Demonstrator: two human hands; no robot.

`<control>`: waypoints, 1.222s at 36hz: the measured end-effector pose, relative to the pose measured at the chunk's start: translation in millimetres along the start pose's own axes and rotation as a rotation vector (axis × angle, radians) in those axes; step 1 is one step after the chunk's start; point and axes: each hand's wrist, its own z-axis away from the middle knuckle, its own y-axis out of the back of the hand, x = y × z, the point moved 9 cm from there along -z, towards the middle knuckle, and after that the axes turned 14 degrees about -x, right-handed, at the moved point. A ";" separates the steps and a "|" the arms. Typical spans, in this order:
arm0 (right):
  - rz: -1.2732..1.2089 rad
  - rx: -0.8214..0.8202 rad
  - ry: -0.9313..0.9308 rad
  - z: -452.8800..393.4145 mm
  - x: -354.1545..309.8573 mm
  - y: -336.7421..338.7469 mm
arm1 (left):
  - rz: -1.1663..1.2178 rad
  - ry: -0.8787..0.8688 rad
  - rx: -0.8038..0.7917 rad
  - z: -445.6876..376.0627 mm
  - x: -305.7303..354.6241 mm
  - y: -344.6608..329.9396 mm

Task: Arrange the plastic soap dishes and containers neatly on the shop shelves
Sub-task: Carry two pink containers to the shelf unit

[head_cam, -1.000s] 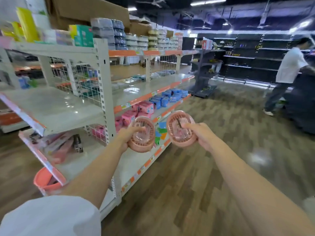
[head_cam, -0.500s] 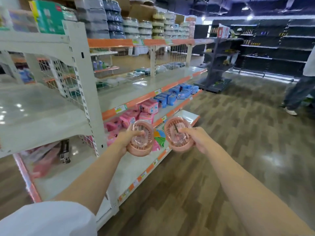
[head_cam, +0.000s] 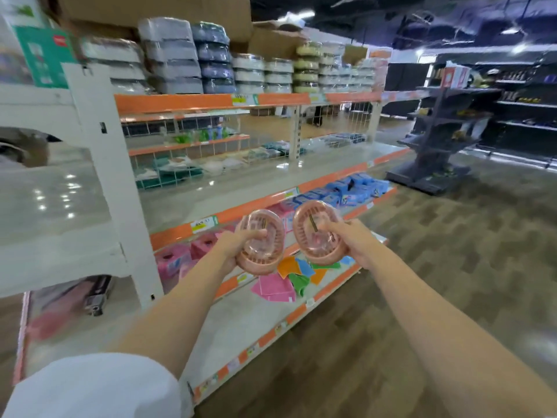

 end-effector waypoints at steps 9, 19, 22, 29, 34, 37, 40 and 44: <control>0.018 -0.018 -0.060 -63.9 14.9 17.2 | -0.076 0.060 0.115 -53.2 4.8 21.1; 0.107 -0.082 -0.093 -167.9 8.6 7.8 | -0.039 0.094 0.152 -136.6 3.9 61.5; 0.191 -0.085 -0.080 -209.3 -5.1 2.2 | -0.066 0.081 0.210 -155.8 20.2 81.3; 0.176 -0.139 -0.081 -284.1 -28.7 -55.7 | -0.010 0.012 0.300 -188.4 52.8 141.2; 0.147 -0.212 -0.095 -321.1 -24.9 -106.6 | 0.010 0.012 0.426 -186.8 59.2 186.7; 0.132 -0.290 -0.095 -348.8 -23.1 -135.3 | 0.025 0.018 0.515 -183.6 57.0 215.0; 0.128 -0.365 -0.084 -386.5 -14.3 -157.2 | 0.046 0.021 0.595 -181.3 55.1 237.5; 0.135 -0.436 -0.087 -421.0 -4.0 -184.0 | 0.079 -0.010 0.666 -182.1 53.5 261.2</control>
